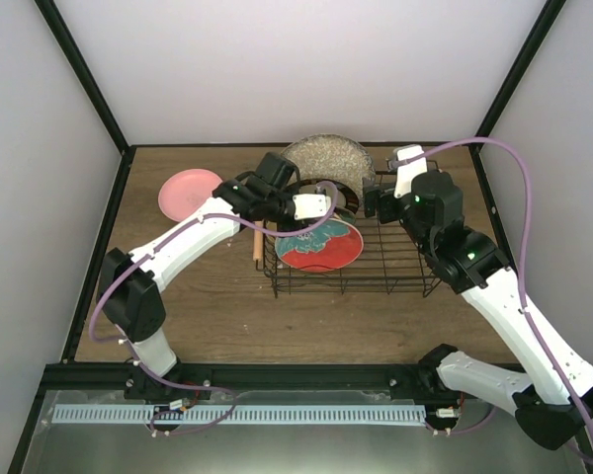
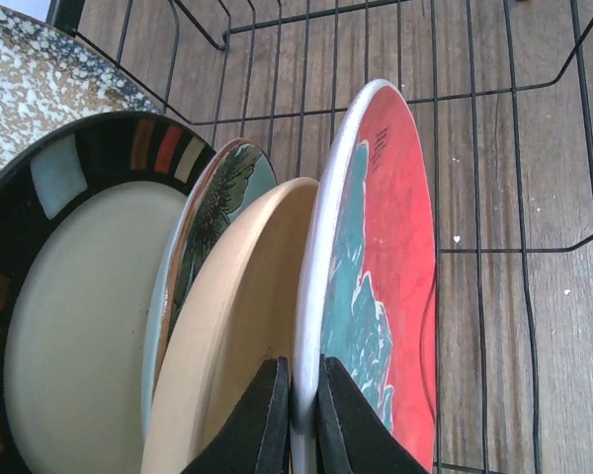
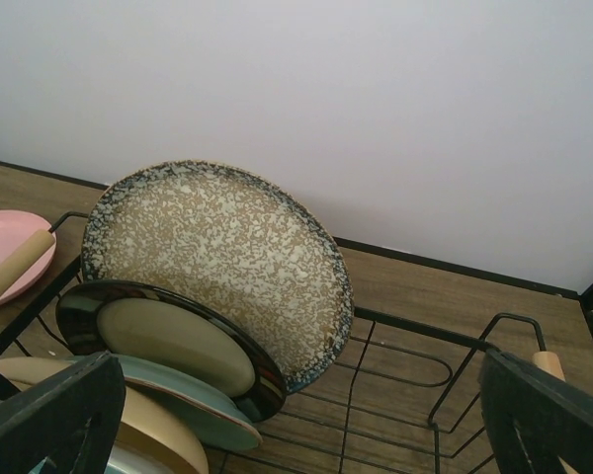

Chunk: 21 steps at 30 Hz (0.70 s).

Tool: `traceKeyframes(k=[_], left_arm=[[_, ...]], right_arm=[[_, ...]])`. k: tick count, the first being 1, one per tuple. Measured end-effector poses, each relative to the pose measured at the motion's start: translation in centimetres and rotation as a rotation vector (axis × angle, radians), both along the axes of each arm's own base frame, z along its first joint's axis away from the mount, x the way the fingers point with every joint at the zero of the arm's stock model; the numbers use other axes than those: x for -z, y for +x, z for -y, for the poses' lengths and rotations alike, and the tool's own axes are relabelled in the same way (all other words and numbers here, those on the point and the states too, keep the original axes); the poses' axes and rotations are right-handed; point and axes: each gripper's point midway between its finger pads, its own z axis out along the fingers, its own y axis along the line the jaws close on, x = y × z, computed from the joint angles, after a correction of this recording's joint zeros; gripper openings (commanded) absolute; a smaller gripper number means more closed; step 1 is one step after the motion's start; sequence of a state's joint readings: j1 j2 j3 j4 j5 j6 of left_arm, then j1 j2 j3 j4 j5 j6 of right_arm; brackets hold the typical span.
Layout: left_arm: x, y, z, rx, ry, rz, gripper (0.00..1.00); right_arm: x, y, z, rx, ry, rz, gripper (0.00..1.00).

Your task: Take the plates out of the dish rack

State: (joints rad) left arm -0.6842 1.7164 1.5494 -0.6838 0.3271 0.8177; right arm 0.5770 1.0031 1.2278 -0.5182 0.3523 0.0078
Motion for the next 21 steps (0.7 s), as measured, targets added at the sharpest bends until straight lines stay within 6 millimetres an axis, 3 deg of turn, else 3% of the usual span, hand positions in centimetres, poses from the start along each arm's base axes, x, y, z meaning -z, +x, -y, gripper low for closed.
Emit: traceKeyframes(k=[17, 21], left_arm=[[-4.3, -0.2, 0.6, 0.000, -0.031, 0.064, 0.04], [-6.5, -0.6, 0.3, -0.015, -0.064, 0.084, 0.04]], right_arm=[[-0.1, -0.8, 1.2, 0.044, 0.032, 0.022, 1.00], [-0.5, -1.1, 1.7, 0.060, 0.046, 0.036, 1.00]])
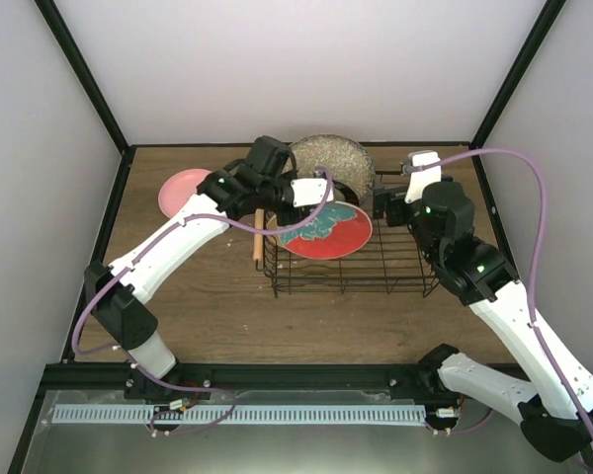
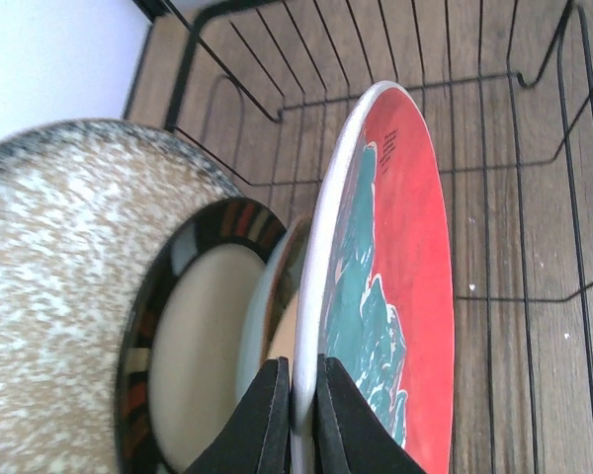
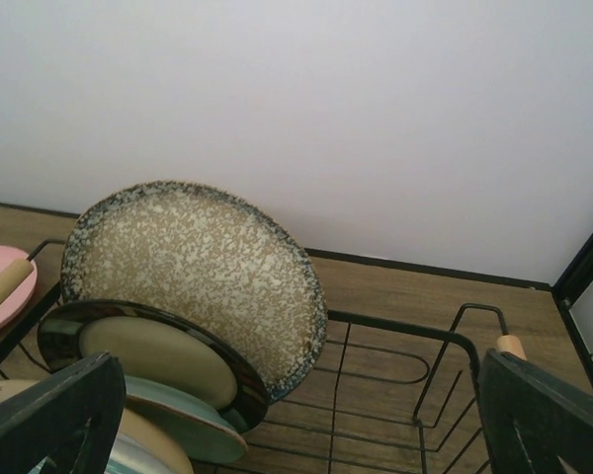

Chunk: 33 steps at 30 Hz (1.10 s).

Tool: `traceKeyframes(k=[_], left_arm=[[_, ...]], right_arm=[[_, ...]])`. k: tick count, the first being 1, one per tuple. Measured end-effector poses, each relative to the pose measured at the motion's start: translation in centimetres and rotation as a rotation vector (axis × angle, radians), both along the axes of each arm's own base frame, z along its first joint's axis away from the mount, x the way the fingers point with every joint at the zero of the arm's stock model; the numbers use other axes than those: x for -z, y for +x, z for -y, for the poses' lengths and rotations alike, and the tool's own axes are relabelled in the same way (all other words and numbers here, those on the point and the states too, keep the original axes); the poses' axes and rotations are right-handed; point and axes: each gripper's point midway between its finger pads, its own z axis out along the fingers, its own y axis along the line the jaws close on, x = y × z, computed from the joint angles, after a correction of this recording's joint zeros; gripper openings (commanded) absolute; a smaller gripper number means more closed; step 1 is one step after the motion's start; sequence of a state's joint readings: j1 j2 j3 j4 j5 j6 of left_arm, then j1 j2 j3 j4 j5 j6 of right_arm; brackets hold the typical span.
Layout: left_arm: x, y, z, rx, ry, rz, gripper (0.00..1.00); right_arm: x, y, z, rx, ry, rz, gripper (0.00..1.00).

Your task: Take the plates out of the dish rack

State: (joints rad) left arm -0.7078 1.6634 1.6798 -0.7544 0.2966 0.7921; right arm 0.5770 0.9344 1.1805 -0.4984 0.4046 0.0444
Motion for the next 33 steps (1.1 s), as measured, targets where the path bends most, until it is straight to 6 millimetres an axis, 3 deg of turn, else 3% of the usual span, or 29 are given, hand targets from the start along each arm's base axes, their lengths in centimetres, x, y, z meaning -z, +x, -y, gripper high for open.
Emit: traceKeyframes(k=[8, 12, 15, 18, 22, 25, 27, 30, 33], left_arm=[[-7.2, 0.3, 0.2, -0.047, -0.133, 0.060, 0.04], [-10.2, 0.9, -0.2, -0.105, -0.220, 0.055, 0.04], [-12.6, 2.2, -1.4, -0.178, -0.301, 0.039, 0.04], [-15.6, 4.3, -3.8, -0.276, -0.400, 0.036, 0.04], [-20.0, 8.6, -9.7, -0.455, -0.569, 0.064, 0.04], [-22.3, 12.0, -16.1, -0.629, -0.707, 0.075, 0.04], [-23.2, 14.2, -21.7, -0.772, -0.817, 0.062, 0.04], [-22.6, 16.4, -29.1, -0.958, -0.969, 0.019, 0.04], [-18.9, 18.1, -36.7, -1.164, -1.102, -0.059, 0.04]], right_arm=[[-3.2, -1.3, 2.0, 0.065, 0.064, 0.111, 1.00], [-3.4, -1.2, 2.2, 0.078, 0.072, 0.122, 1.00], [-3.1, -1.1, 2.3, 0.085, 0.076, 0.116, 1.00], [-2.7, -1.1, 2.3, 0.092, 0.076, 0.108, 1.00], [-2.4, -1.1, 2.5, 0.099, 0.080, 0.104, 1.00], [-2.4, -1.1, 2.5, 0.101, 0.087, 0.103, 1.00], [-2.4, -1.1, 2.5, 0.103, 0.089, 0.102, 1.00], [-2.4, -1.1, 2.5, 0.103, 0.090, 0.103, 1.00], [-2.3, -0.8, 2.3, 0.102, 0.088, 0.102, 1.00]])
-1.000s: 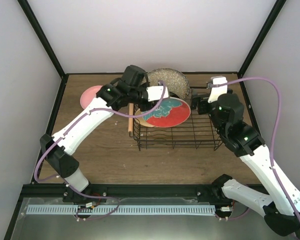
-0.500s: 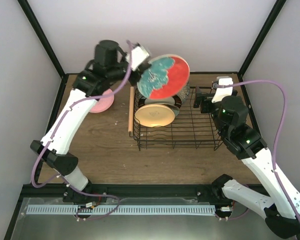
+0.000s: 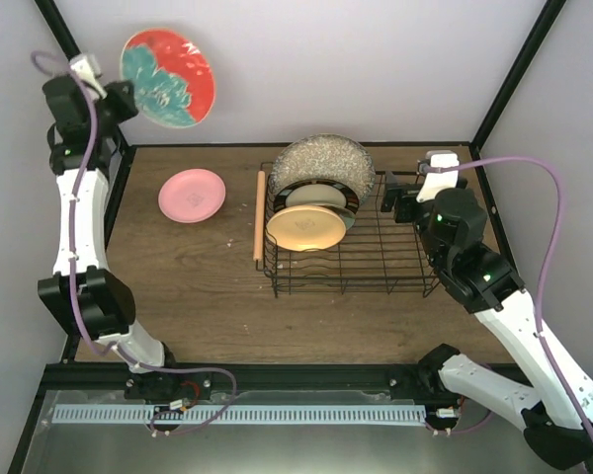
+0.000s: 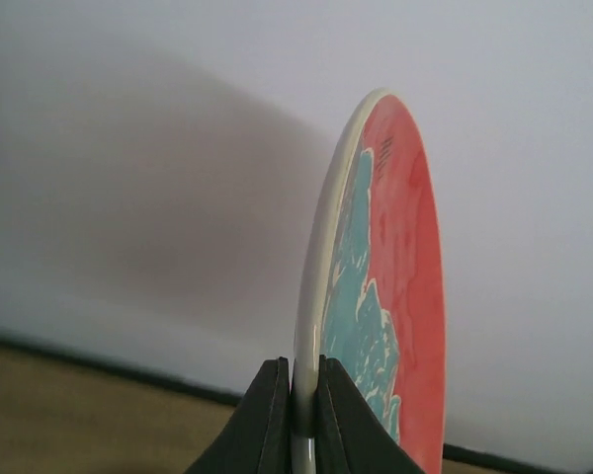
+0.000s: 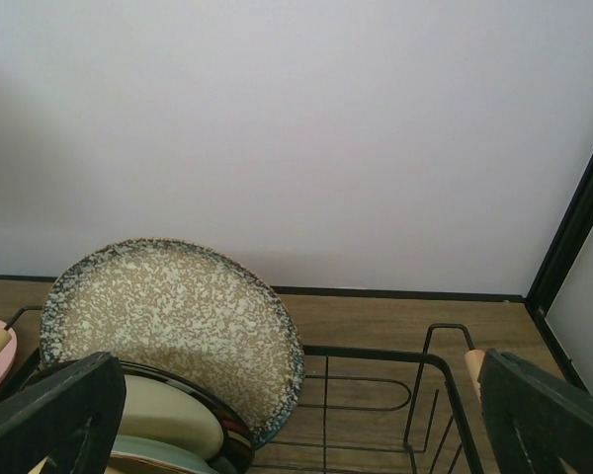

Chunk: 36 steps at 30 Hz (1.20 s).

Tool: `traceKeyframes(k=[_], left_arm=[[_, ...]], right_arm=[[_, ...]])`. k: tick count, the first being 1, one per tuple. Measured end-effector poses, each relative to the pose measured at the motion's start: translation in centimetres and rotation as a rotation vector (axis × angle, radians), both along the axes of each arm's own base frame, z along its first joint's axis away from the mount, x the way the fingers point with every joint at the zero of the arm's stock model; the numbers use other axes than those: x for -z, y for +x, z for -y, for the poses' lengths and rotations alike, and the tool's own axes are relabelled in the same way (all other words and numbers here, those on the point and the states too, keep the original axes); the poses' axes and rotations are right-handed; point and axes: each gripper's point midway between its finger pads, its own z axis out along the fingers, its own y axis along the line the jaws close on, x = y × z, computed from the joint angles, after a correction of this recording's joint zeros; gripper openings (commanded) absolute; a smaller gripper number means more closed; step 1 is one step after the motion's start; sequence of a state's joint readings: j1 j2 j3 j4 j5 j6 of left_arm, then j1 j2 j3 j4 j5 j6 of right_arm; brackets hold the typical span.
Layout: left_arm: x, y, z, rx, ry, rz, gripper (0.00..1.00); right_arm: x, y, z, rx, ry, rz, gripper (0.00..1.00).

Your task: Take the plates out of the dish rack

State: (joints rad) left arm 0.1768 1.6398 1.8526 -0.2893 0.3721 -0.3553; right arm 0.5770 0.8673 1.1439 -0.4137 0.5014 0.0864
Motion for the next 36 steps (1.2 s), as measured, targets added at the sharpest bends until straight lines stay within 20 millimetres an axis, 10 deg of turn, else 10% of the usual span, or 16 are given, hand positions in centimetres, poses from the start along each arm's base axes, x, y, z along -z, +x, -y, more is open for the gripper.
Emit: traceKeyframes(k=[5, 12, 36], left_arm=[[12.7, -0.2, -6.0, -0.171, -0.285, -0.263, 0.04], [27.8, -4.0, -5.3, -0.260, -0.517, -0.607, 0.04], [34.5, 0.2, -4.5, -0.159, -0.747, -0.616, 0.04]], right_arm=[[0.6, 0.9, -0.6, -0.004, -0.022, -0.016, 1.00], [1.5, 1.7, -1.3, -0.015, -0.051, -0.041, 1.00], [2.6, 3.3, -2.7, -0.035, -0.087, -0.078, 1.00]])
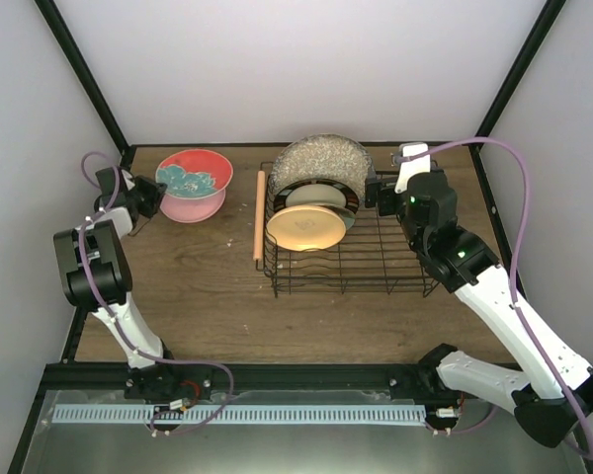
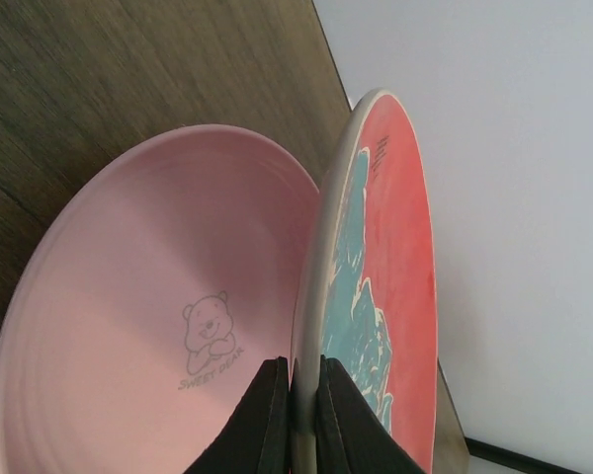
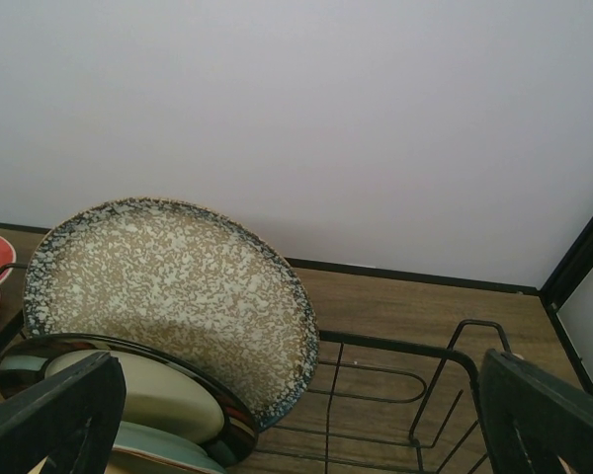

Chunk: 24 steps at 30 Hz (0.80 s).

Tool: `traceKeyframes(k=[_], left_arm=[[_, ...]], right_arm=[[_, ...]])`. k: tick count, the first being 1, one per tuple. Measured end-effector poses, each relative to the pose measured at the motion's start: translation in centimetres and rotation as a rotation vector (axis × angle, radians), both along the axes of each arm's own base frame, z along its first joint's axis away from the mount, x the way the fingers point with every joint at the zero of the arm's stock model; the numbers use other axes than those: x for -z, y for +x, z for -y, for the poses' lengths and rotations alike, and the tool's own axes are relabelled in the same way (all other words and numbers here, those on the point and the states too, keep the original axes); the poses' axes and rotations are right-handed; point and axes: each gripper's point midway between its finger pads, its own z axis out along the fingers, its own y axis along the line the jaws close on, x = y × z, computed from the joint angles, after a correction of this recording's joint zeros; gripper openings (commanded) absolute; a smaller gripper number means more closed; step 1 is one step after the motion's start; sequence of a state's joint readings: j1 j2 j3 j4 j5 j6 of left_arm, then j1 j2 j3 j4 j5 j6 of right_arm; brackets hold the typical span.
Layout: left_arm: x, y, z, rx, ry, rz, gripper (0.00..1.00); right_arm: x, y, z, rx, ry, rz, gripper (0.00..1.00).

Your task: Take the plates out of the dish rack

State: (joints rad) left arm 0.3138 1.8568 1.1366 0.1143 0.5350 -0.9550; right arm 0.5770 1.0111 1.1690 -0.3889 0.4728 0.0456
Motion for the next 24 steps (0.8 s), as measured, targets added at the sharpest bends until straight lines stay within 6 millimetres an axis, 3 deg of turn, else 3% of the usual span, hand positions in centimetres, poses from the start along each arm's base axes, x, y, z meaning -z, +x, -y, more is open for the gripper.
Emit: traceKeyframes(k=[7, 17, 24], left_arm=[[0.9, 0.2, 0.1, 0.008, -0.005, -0.005, 0.04], [3.0, -1.1, 0.1, 0.005, 0.015, -0.060, 0.04], [3.3, -1.2, 0.0, 0.009, 0.037, -0.065, 0.08]], right_arm=[[0.6, 0.5, -0.3, 0.000, -0.011, -0.016, 1.00], [0.6, 0.5, -0.3, -0.001, -0.014, -0.016, 1.00], [0.5, 0.5, -0.3, -0.001, -0.013, -0.015, 1.00]])
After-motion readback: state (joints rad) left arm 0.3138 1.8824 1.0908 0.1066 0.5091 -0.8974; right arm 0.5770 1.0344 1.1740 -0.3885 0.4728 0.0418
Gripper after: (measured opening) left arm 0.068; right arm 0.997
